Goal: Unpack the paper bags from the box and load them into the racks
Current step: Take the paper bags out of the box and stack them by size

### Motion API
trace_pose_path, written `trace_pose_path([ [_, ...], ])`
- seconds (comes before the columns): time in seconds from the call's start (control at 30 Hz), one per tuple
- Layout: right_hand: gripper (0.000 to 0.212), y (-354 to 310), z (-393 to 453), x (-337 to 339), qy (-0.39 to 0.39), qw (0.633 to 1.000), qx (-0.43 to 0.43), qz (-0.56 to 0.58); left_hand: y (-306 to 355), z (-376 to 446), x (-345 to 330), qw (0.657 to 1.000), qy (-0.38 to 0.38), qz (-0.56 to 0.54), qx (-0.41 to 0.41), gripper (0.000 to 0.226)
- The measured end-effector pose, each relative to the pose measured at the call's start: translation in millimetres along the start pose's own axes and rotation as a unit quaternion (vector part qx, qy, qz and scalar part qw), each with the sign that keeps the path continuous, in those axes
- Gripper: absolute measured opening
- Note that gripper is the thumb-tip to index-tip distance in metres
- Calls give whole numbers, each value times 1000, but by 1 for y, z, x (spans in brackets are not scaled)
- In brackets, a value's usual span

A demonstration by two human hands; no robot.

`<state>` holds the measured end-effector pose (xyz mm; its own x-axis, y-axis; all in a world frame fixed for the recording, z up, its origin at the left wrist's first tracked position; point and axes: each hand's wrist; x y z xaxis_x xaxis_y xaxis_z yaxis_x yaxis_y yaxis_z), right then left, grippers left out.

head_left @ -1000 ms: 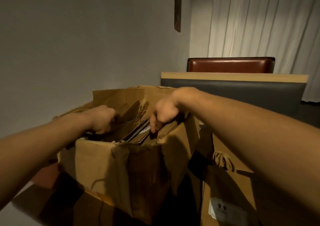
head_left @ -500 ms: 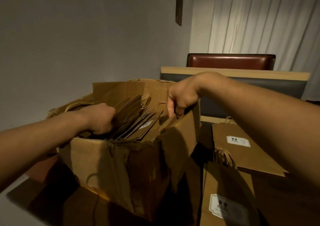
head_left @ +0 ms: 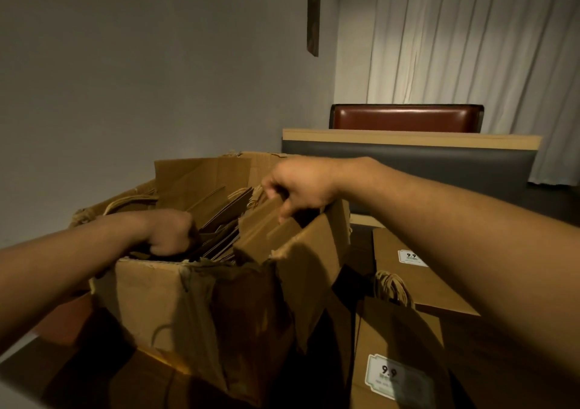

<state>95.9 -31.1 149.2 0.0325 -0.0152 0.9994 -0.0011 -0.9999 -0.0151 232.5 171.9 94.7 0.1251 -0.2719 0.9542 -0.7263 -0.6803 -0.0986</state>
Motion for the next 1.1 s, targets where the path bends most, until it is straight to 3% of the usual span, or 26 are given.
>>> trace_pose_path([
  [0.1, 25, 3, 2, 2, -58, 998, -8, -5, 5, -5, 3, 1000, 11, 0, 3, 24],
  [0.27, 12, 8, -4, 23, -66, 994, -3, 88, 1, -5, 6, 982, 173, -71, -9, 15],
  [0.37, 16, 4, -1, 15, -96, 994, -8, 59, 0, -5, 6, 956, 246, -153, -55, 23],
  [0.53, 17, 1, -1, 11, -90, 996, -23, 10, 9, -24, 11, 915, 241, -290, -146, 25],
  [0.63, 9, -6, -5, 15, -12, 1000, -6, -21, 22, -42, 22, 872, 258, -379, -172, 24],
  [0.73, 5, -12, -12, 28, 61, 997, 0, -36, 42, -61, 34, 798, 252, -513, -191, 19],
  [0.8, 7, -17, -20, 38, 103, 994, 4, -33, 51, -72, 40, 757, 226, -584, -185, 29],
  [0.83, 9, -20, -24, 43, 123, 992, 8, -40, 54, -76, 40, 756, 211, -590, -189, 31],
  [0.9, 11, -26, -32, 50, 158, 984, 21, -75, 59, -79, 41, 800, 216, -523, -199, 25],
  [1.0, 16, -30, -43, 61, 208, 970, 35, -120, 62, -83, 52, 852, 308, -389, -168, 19],
  [1.1, 62, -32, -57, 86, 207, 956, 1, -209, 71, -102, 80, 865, 373, -277, -191, 23],
])
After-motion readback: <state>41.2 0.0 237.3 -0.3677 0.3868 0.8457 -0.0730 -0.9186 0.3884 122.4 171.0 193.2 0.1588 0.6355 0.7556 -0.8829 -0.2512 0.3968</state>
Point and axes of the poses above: each hand's wrist, its own z-axis towards the middle knuckle, its own x-axis out of the back of the hand, y = z × x, and after that the axes turned 7 degrees about -x, right-handed
